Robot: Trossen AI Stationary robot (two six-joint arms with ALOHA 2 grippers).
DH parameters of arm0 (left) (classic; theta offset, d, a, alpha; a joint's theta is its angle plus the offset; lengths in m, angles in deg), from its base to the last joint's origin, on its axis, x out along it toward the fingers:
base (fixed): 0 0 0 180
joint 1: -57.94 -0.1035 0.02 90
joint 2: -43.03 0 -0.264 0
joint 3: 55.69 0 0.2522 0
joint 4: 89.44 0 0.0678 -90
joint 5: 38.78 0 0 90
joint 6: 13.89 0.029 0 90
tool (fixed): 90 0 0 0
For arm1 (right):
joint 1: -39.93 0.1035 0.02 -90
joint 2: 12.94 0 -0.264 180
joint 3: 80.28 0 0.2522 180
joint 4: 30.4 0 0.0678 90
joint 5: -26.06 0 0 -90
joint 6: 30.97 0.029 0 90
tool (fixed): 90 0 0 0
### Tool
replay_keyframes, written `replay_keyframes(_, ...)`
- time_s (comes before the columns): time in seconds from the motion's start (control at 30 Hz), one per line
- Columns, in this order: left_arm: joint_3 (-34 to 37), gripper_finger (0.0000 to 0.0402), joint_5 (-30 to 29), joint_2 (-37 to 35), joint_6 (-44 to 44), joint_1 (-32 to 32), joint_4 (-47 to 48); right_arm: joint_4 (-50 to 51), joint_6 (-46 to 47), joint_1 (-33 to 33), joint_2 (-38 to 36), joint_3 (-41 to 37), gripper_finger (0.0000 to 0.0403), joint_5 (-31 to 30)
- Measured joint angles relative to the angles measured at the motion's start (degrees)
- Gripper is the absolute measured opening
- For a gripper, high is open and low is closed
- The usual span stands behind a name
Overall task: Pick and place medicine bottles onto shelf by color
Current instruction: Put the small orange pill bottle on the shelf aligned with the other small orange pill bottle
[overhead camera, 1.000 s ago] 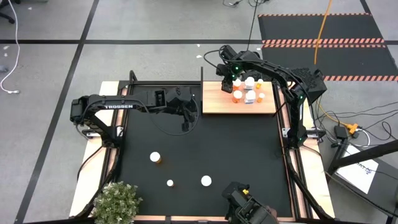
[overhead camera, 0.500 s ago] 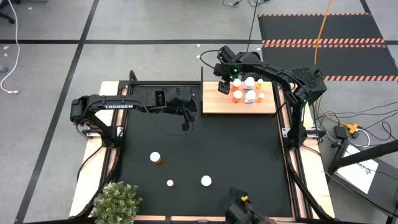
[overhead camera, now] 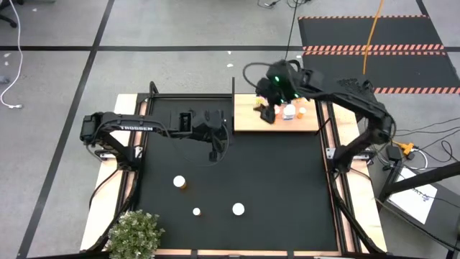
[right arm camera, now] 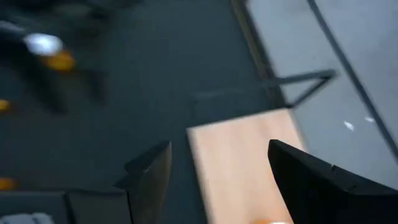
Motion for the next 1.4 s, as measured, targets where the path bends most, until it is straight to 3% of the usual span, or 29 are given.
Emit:
replay_keyframes(0.13, 0.0, 0.0200, -0.9, -0.1, -1.6, 2.2, 4.5, 0.6, 7.0, 7.7, -4.8, -2.6, 0.0265, -0.3)
replay_keyframes(0.33, 0.0, 0.0200, -2.4, -0.4, -8.9, 7.6, 13.6, -5.1, 15.4, 20.4, -12.8, -16.2, 0.0265, -9.1)
replay_keyframes(0.57, 2.4, 0.0200, -7.6, -0.5, -19.3, 18.4, 15.6, -22.2, 24.4, 31.6, -20.7, -35.9, 0.0265, -10.4)
replay_keyframes(0.83, 7.5, 0.0200, -9.0, -0.4, -32.9, 32.1, 15.2, -43.9, 25.0, 41.0, -22.9, -52.8, 0.0265, -10.3)
replay_keyframes(1.07, 9.9, 0.0200, -9.2, -0.4, -43.6, 42.6, 15.3, -49.1, 26.5, 43.9, -22.9, -55.5, 0.0265, -10.5)
replay_keyframes(1.2, 10.6, 0.0200, -14.5, -0.4, -46.0, 47.5, 15.2, -49.4, 26.5, 44.3, -22.9, -55.5, 0.0265, -10.5)
replay_keyframes(1.4, 14.2, 0.0226, -16.5, -0.4, -47.9, 49.4, 11.1, -50.0, 26.5, 44.3, -22.9, -55.5, 0.0265, -10.5)
